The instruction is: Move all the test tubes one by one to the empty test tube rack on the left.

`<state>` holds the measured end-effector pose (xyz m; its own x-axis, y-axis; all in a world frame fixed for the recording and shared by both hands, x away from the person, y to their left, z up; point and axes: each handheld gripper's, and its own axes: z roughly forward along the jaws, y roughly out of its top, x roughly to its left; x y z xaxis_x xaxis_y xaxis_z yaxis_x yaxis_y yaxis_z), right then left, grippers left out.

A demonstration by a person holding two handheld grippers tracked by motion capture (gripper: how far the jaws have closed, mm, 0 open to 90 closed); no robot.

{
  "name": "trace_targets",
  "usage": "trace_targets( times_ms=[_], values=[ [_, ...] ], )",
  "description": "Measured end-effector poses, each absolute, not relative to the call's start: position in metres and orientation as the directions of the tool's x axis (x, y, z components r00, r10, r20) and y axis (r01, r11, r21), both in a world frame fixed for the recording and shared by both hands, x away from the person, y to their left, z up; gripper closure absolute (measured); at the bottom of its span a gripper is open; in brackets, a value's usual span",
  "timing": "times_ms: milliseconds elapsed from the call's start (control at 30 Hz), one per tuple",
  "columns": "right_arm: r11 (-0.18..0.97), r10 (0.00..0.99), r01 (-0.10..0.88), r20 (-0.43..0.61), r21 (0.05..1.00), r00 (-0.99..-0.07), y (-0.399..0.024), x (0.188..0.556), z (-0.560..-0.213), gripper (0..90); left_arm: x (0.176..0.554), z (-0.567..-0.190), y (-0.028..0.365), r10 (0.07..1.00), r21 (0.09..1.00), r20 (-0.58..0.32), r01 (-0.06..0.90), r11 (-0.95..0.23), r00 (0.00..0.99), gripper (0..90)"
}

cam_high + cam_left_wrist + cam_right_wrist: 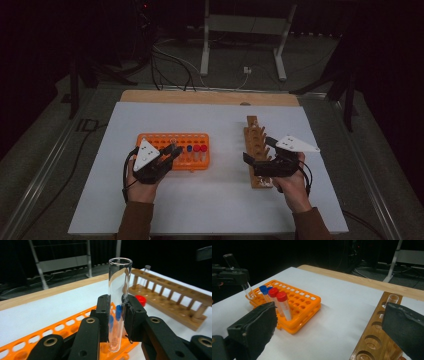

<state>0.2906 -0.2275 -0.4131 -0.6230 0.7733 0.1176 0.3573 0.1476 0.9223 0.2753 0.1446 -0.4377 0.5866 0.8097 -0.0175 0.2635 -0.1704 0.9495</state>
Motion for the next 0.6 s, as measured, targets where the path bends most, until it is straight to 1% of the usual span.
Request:
trace_targets(
  times_ms=[200, 367, 600],
  values=[
    [0.146, 0.767, 0.354, 0.12, 0.924, -0.63, -0.227, 0.29, -0.412, 0.2, 0.279, -0.445, 0.15, 0.836, 0.949, -0.017, 0.273, -0.16, 0.549, 76.1],
    [0.145, 0.766, 0.355, 0.123, 0.924, -0.631, -0.227, 0.29, -0.413, 0.2, 0.285, -0.455, 0.152, 0.85, 0.946, -0.045, 0.297, -0.133, 0.525, 76.0],
    [0.146, 0.763, 0.354, 0.122, 0.924, -0.635, -0.226, 0.29, -0.413, 0.2, 0.292, -0.468, 0.151, 0.861, 0.936, -0.044, 0.322, -0.141, 0.507, 76.0]
  ],
)
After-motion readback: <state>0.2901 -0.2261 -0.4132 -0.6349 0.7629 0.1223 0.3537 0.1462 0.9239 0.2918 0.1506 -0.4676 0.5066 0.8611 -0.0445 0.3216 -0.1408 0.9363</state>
